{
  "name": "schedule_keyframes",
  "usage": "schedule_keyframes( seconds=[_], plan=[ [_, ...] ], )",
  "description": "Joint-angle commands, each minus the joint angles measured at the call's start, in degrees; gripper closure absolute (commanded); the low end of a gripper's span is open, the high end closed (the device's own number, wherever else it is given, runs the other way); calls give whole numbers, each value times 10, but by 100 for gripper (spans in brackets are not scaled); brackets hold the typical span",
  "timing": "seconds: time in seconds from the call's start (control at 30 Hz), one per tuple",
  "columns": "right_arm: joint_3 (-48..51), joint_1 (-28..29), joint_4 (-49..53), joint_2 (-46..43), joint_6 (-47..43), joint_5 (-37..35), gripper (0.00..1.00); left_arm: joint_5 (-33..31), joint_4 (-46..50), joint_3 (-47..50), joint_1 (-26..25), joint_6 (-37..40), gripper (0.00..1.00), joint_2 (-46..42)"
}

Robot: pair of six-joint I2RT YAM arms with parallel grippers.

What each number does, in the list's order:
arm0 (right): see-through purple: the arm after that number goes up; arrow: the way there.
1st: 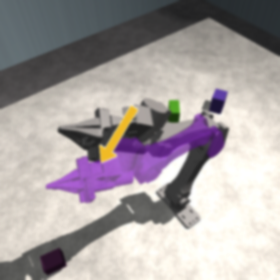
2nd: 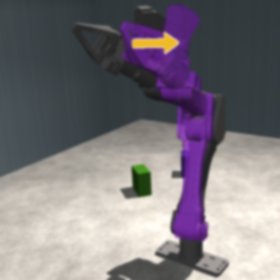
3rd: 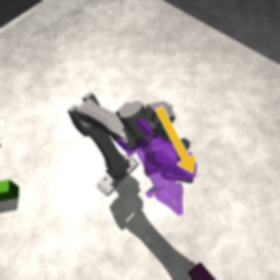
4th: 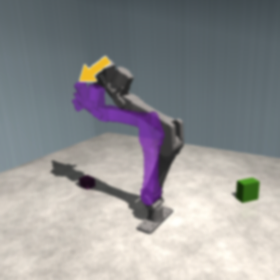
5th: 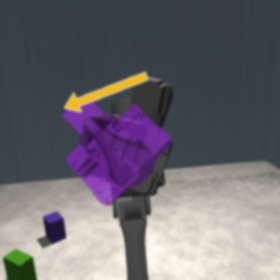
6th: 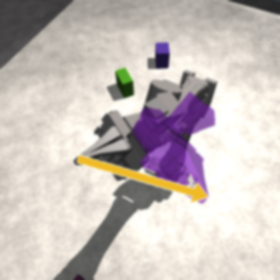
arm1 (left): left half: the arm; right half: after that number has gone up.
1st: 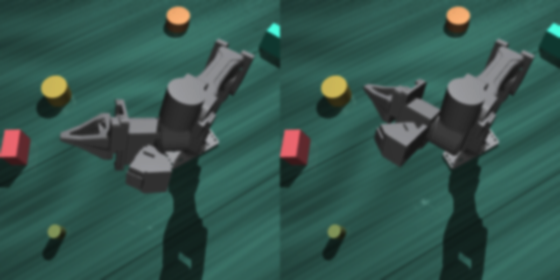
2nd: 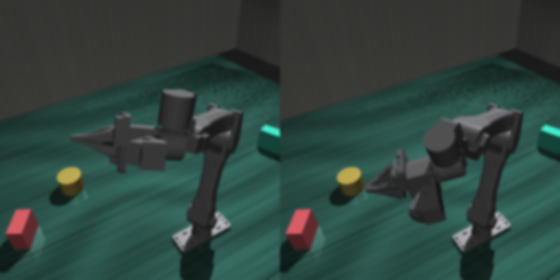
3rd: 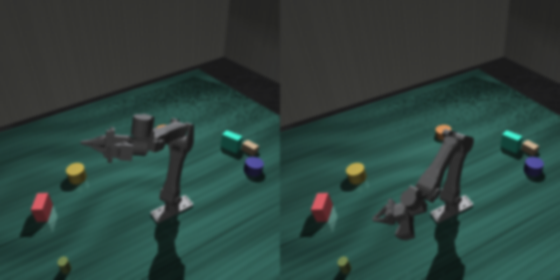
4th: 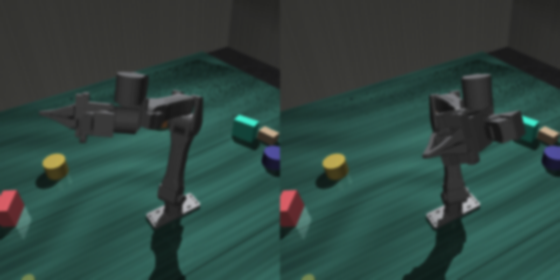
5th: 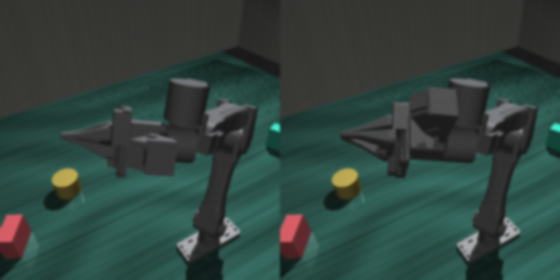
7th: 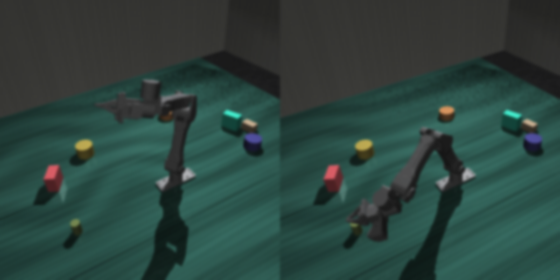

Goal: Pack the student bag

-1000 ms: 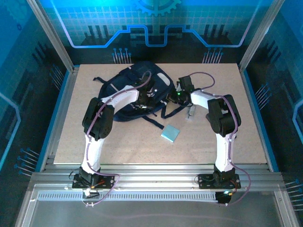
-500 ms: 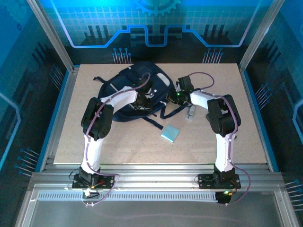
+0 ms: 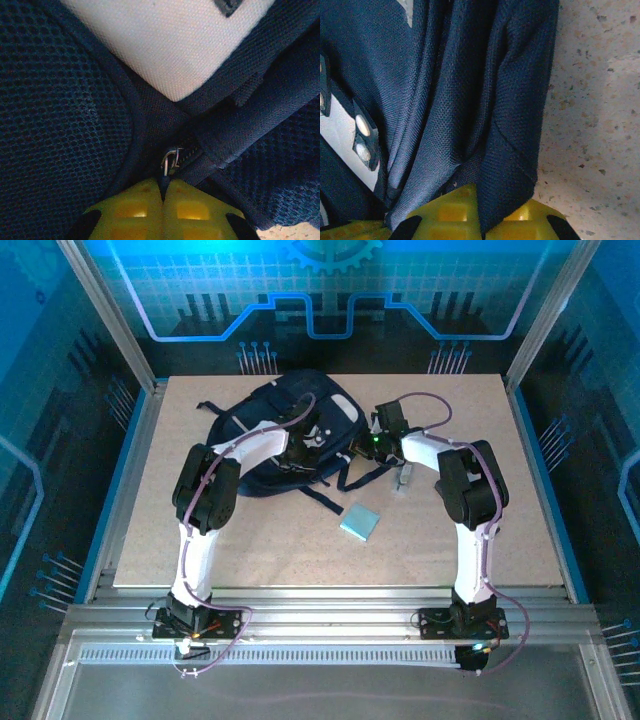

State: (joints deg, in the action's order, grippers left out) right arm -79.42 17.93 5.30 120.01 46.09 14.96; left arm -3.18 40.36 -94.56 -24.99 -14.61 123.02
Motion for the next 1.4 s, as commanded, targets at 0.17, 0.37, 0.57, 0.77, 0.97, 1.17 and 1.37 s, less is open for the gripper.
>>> schedule_keyframes(
  seconds=[0.17, 0.37, 0.57, 0.77, 0.97, 1.17, 1.37],
  plan=[
    [20, -31, -2, -24, 22, -33, 100, -68, 118, 30, 21, 23, 100, -49],
    [14, -53, -8, -28, 41, -68, 100, -69, 173, 60, 26, 30, 100, -65],
    [-13, -67, -1, -11, 46, -73, 100, -36, 217, 83, 29, 33, 100, -102],
    [-37, -70, 23, 3, 24, -98, 100, -59, 243, 95, 42, 41, 100, -128],
    [-92, -101, 42, 27, 3, -100, 100, 29, 227, 134, 58, 25, 100, -181],
    [-138, -94, 76, 13, -7, -33, 83, 203, 132, 122, 43, -34, 100, -229],
    [-59, -80, 92, -102, -6, 16, 41, 249, 59, 72, 19, -86, 100, -207]
  ],
)
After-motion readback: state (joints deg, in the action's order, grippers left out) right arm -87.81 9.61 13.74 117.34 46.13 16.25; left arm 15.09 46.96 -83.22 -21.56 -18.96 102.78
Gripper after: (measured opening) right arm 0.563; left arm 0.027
